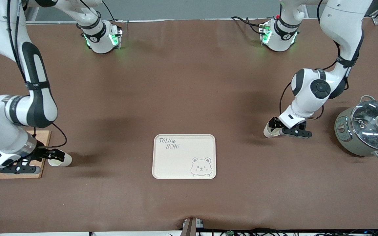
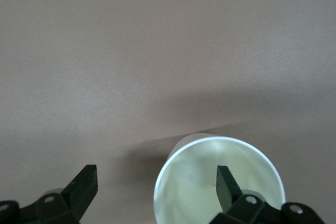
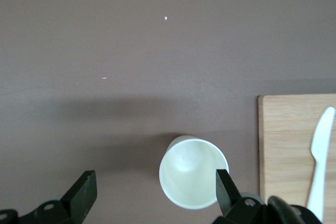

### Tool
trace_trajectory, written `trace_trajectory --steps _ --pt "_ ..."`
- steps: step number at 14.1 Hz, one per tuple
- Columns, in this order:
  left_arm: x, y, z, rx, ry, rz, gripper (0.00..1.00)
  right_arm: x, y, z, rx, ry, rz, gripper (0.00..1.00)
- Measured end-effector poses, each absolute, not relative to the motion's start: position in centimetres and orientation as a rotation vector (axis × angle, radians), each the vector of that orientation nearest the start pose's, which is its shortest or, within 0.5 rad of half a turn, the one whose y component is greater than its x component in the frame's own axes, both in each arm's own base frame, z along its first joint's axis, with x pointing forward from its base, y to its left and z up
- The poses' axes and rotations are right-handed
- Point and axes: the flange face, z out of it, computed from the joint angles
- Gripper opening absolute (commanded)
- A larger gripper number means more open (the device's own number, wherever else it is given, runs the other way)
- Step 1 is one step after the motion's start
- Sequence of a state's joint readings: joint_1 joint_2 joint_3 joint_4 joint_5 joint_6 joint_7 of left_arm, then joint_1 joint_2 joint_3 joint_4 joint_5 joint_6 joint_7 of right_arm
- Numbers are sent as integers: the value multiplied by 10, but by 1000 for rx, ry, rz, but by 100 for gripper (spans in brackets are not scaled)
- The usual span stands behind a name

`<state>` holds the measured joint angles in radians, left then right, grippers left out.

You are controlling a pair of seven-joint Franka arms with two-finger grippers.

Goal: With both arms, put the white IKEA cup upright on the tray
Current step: 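Grasp the cup with the left gripper while the right gripper reaches the other cup, then lift both cups and carry them toward the bear tray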

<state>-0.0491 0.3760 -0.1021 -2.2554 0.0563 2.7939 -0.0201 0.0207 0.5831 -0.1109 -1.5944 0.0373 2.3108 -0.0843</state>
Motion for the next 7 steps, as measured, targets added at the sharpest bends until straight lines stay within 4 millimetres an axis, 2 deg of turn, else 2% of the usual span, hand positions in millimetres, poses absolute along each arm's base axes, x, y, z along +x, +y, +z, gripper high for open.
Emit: trace_trajectory --steps 3,7 --pt "547 -87 199 -3151 270 -238 0 708 -51 270 -3183 6 -208 100" --pt "548 -87 199 -3151 269 -250 0 707 -51 231 -3189 6 -170 100"
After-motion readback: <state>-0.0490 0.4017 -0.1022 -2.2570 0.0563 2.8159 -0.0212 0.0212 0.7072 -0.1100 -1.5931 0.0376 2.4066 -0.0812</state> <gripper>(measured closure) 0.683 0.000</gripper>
